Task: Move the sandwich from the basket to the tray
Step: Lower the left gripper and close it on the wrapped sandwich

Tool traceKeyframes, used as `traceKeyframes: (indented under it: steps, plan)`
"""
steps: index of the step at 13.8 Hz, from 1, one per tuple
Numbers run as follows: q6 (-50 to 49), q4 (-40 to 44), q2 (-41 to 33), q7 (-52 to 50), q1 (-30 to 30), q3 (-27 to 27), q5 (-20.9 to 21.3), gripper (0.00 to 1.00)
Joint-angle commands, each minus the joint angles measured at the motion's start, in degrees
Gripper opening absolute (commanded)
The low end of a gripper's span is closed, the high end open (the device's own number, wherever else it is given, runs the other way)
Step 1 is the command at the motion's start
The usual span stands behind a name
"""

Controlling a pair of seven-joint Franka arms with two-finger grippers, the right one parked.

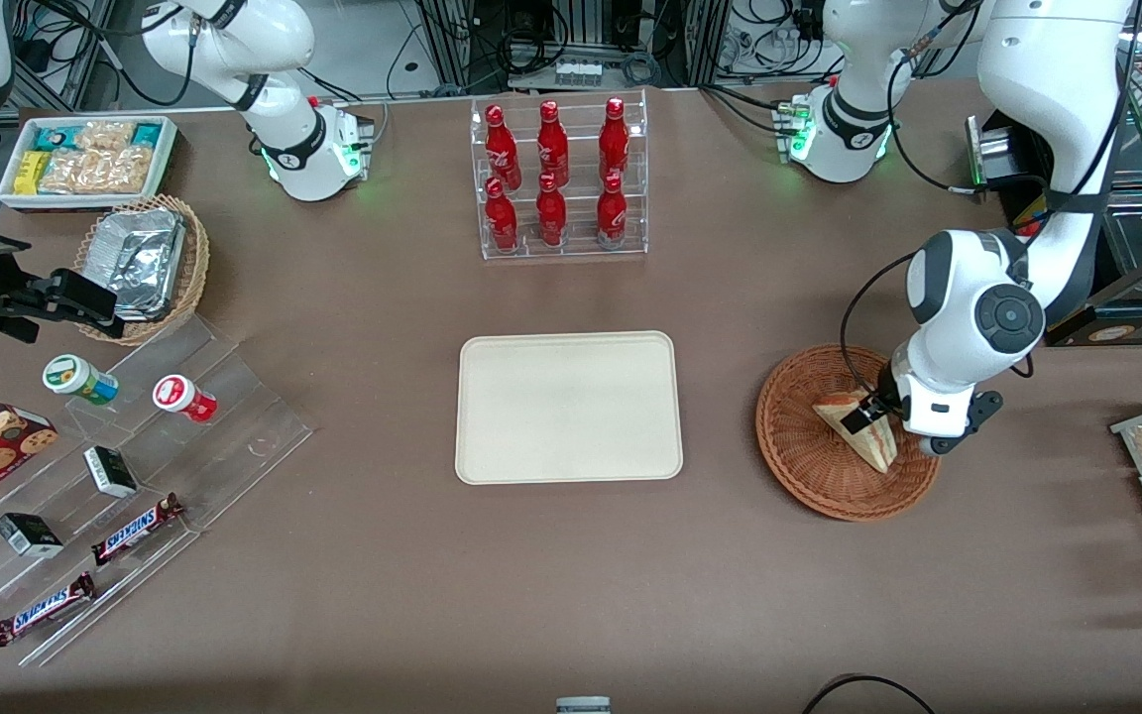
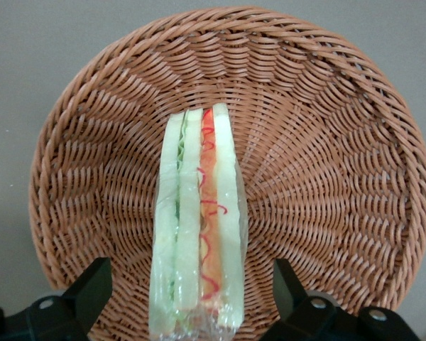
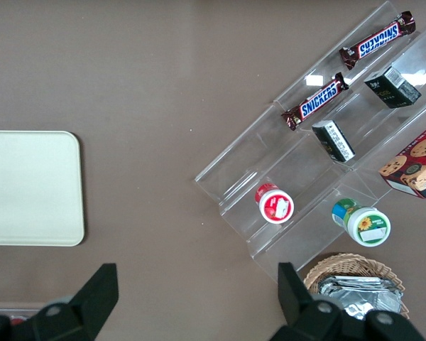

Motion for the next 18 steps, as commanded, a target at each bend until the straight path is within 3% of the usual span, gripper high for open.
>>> traceKeyframes:
  steps: [1,3,5,6,9,10,14,18]
  plan:
    - [2.26,0.22,1.50,-1.86,-0.35,-0.51,-0.05,1.00]
    - [2.79,0.22,2.20,-3.17,-0.35,-0.59,-0.05,0.93]
    - [2.88,0.14,2.64,-5.37,-0.35,-0.95,-0.05,0.76]
    - [2.79,0.14,2.65,-6.42,-0.35,-1.21,0.04,0.62]
    - [2.35,0.05,2.47,-7.05,-0.35,-1.30,0.48,0.07]
    - [2.26,0.14,2.47,-6.88,-0.35,-1.30,0.83,0.00]
    - [-0.71,0.83,1.94,-5.30,-0.35,-1.65,1.27,0.00]
    - [-15.46,8.29,1.77,-2.48,-0.35,-1.83,6.27,0.00]
